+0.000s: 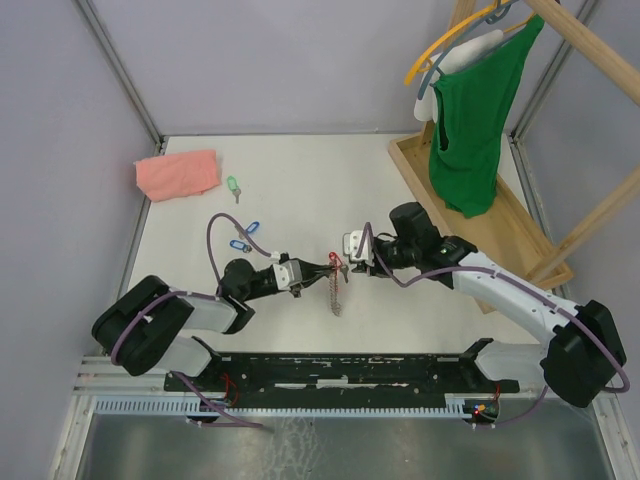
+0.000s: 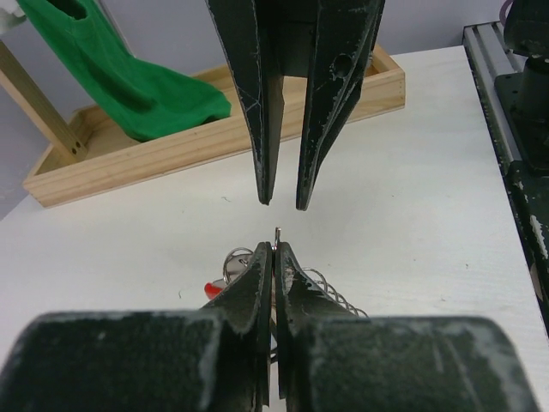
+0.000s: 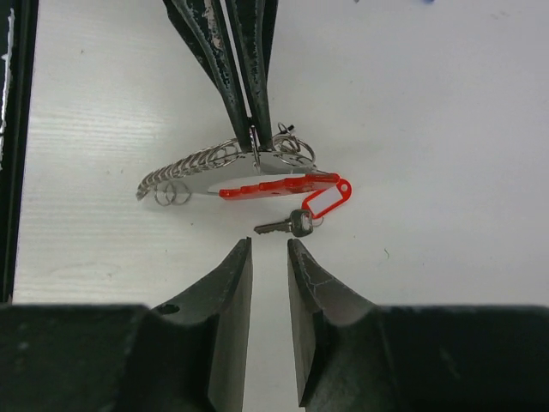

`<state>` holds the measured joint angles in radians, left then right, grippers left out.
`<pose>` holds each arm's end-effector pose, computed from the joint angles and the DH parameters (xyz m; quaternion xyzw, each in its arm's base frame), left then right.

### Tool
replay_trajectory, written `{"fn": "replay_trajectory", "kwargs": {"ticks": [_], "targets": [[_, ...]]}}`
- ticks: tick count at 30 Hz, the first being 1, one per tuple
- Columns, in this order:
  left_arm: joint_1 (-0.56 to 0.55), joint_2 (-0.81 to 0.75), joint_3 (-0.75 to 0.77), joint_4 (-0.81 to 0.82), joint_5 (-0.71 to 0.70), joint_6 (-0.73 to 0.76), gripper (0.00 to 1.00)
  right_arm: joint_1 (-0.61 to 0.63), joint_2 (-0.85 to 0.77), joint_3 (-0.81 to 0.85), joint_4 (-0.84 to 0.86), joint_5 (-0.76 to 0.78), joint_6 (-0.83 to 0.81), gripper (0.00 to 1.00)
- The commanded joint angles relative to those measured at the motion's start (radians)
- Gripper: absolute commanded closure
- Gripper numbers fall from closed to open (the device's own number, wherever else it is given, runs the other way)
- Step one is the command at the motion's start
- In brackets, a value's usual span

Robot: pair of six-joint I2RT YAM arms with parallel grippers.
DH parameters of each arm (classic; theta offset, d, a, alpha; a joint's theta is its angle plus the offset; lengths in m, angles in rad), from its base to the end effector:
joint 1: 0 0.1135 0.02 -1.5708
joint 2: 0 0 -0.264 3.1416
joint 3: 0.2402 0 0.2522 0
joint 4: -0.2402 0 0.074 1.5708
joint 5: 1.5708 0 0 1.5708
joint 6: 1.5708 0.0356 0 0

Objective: Put the keys on the keyring

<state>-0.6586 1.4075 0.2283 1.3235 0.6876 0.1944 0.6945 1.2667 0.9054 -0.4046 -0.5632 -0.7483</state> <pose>0.1653 -0.1565 0.1851 0.4869 0.4554 -0.3784 0.6422 0.1925 0.1851 0.2628 -0.6655 0.5918 0.2455 0.3830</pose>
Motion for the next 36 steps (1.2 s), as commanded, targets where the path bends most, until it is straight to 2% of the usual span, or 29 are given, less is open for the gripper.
{"fn": "replay_trajectory", "kwargs": {"ticks": [1, 6, 11, 26, 36], "targets": [[-0.001, 0.020, -0.014, 0.187, -0.016, -0.018, 0.97, -0.051, -0.073, -0.091, 0.270, -0.166, 0.106, 0.69], [-0.001, 0.040, -0.015, 0.236, -0.004, -0.036, 0.97, -0.058, -0.075, -0.164, 0.431, -0.201, 0.166, 0.69], [-0.001, 0.044, -0.009, 0.237, 0.007, -0.043, 0.97, -0.058, -0.049, -0.167, 0.469, -0.206, 0.185, 0.67], [-0.002, 0.044, 0.000, 0.225, 0.010, -0.052, 0.97, -0.052, 0.009, -0.127, 0.430, -0.265, 0.177, 0.67], [-0.003, 0.044, 0.012, 0.201, 0.025, -0.053, 0.97, -0.038, 0.033, -0.102, 0.429, -0.273, 0.176, 0.72]]}}
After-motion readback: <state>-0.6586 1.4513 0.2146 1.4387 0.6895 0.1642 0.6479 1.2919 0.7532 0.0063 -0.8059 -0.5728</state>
